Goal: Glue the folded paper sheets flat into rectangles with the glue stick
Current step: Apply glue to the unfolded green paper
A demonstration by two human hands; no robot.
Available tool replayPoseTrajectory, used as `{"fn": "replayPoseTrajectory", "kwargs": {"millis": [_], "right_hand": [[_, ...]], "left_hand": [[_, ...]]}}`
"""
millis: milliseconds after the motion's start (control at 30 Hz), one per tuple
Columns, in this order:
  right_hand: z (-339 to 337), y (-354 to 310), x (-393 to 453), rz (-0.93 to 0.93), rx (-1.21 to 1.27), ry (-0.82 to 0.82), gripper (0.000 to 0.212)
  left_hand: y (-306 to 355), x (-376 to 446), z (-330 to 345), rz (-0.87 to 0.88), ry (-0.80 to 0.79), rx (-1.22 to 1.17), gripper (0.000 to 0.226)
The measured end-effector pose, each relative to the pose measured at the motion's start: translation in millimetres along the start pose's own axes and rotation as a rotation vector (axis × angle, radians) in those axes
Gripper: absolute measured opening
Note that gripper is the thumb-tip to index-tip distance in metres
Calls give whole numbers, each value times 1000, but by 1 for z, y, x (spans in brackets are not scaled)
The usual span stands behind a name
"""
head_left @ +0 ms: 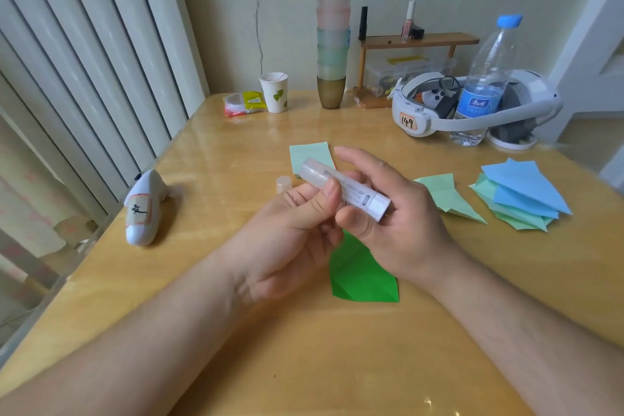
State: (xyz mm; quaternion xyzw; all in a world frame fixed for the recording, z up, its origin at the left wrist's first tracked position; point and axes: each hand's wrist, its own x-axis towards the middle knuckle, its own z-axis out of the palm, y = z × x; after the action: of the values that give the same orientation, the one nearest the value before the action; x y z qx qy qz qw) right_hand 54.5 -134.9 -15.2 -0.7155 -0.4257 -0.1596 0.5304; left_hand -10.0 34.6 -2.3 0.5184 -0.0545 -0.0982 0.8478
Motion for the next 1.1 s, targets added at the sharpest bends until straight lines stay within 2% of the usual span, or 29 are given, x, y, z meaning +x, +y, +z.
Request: {"fn": "replayPoseTrajectory", "kwargs": {"millis": [67, 167, 233, 333, 400, 467, 533, 600, 700, 867, 933, 1100], "right_hand": [[1, -1, 1, -12, -1, 32, 65], [-2, -6, 2, 68, 72, 74, 50], [-7, -9, 7, 214, 207, 163, 32], [-19, -3, 16, 392, 358, 332, 15], [-25, 2, 19, 536, 553, 403, 15], [-28, 6, 21, 680, 738, 422, 14], [-29, 10, 20, 768, 808, 384, 15], [-28, 16, 18, 749, 655, 292, 15], [-15, 22, 13, 682, 351, 162, 13], [2, 23, 15, 611, -129, -45, 34], [4, 21, 17, 626, -209, -88, 39], [5, 22, 21, 656, -201, -117, 50]], "left_hand": [[1, 1, 4, -21, -28, -11, 32], [6, -1, 7, -7, -48, 104, 30], [14, -6, 3, 22, -41, 464, 34], [19, -6, -13, 129, 98, 1252, 13], [15, -3, -21, 155, 216, 1512, 7], [7, 3, -31, 127, 296, 1475, 19], [2, 9, -38, 63, 337, 1416, 38], [-2, 11, -40, 2, 337, 1480, 53], [-5, 11, -37, -62, 319, 1609, 63], [-6, 14, -40, -75, 326, 1630, 68], [-6, 14, -40, -84, 318, 1623, 69], [-4, 20, -42, -110, 299, 1658, 71]]}}
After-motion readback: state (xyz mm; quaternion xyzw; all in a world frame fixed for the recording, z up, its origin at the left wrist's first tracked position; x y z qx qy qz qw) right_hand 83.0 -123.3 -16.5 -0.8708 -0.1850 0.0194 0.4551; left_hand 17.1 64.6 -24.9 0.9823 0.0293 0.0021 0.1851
